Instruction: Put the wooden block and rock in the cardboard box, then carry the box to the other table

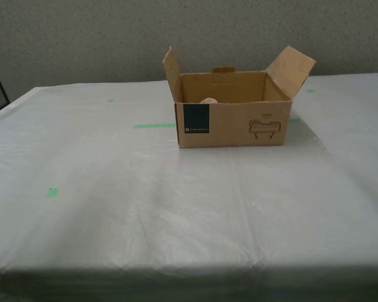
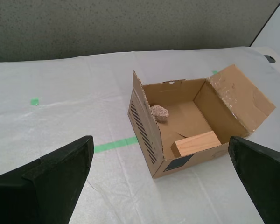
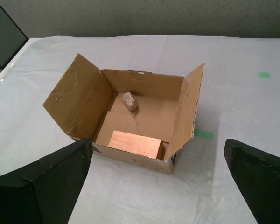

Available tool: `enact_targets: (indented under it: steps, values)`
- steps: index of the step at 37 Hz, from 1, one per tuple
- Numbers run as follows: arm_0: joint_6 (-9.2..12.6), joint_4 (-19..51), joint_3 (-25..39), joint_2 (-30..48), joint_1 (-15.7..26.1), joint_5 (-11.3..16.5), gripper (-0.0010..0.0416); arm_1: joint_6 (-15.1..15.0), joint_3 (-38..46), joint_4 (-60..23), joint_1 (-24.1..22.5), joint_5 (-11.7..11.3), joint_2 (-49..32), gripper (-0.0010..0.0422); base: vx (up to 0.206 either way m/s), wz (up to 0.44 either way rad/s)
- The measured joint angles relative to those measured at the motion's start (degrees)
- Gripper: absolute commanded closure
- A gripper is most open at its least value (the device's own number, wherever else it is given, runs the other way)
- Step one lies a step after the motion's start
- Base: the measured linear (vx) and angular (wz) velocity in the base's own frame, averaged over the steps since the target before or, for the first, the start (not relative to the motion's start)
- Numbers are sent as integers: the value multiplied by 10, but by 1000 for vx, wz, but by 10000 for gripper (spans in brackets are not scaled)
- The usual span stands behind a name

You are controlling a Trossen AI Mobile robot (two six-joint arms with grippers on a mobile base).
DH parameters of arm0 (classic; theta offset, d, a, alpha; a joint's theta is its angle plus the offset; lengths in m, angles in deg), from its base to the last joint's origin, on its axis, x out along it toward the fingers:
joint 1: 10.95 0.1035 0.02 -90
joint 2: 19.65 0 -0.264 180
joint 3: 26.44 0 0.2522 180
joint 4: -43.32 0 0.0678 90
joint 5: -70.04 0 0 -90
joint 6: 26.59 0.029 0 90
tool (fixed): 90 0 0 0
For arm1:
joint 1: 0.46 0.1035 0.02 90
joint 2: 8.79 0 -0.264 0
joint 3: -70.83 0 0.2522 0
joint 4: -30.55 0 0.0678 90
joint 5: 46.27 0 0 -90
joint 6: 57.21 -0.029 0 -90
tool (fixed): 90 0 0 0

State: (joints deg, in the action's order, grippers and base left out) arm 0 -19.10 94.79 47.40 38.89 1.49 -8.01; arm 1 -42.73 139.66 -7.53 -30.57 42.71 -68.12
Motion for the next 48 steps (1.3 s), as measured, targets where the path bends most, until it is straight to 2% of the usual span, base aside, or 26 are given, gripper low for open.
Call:
enact_targets:
  steps: [48]
  values:
    - [0,0,0,0,-1,0,12,0,0,0,0,0,0,16,0,0]
